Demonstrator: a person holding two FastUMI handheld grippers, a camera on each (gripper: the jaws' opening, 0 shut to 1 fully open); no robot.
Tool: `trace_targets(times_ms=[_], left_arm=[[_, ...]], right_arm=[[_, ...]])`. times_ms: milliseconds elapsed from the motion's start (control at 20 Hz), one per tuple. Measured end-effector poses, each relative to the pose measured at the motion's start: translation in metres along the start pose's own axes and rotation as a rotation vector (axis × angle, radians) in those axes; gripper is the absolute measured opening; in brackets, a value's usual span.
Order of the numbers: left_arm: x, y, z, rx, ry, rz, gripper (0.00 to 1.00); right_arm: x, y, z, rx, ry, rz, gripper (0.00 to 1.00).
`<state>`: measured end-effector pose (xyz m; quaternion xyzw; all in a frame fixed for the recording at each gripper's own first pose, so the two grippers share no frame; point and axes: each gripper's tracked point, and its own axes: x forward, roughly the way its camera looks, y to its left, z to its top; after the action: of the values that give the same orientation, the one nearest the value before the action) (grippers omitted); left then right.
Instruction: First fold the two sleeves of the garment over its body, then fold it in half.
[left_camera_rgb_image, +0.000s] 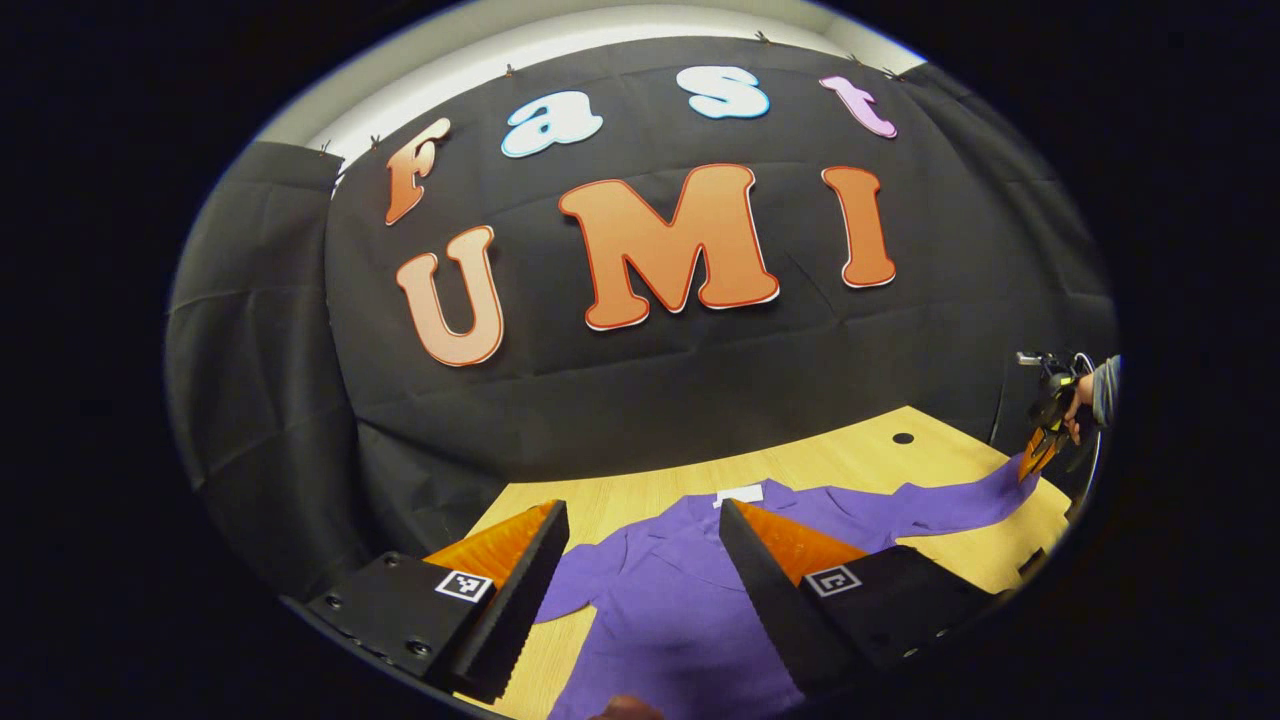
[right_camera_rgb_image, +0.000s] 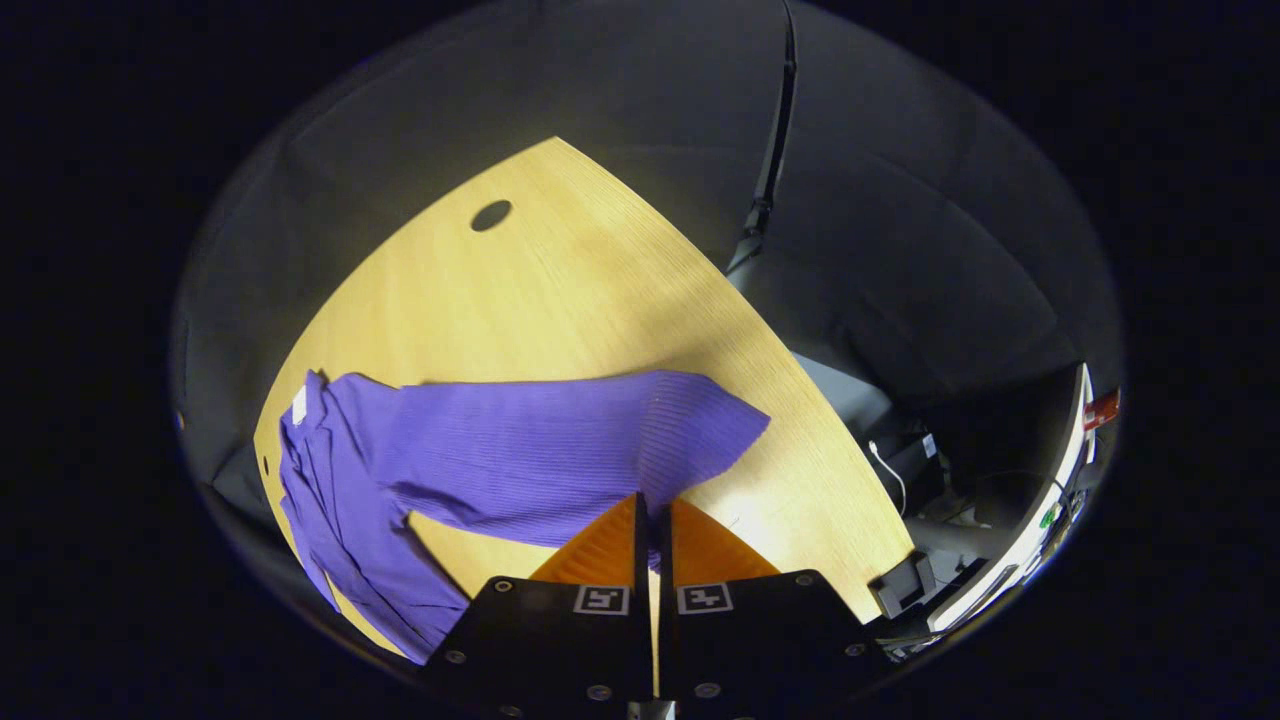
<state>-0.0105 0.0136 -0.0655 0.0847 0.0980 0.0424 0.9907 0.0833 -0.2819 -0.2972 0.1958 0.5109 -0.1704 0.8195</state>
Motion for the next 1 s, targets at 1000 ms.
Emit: trace_targets(times_ms=[1000], left_arm=[[0.02, 0.149, -0.049, -0.106, 0.005, 0.063, 0.97]], right_arm=[[-0.148, 0.283, -0.011, -0.339, -0.209, 0.207, 0.02]])
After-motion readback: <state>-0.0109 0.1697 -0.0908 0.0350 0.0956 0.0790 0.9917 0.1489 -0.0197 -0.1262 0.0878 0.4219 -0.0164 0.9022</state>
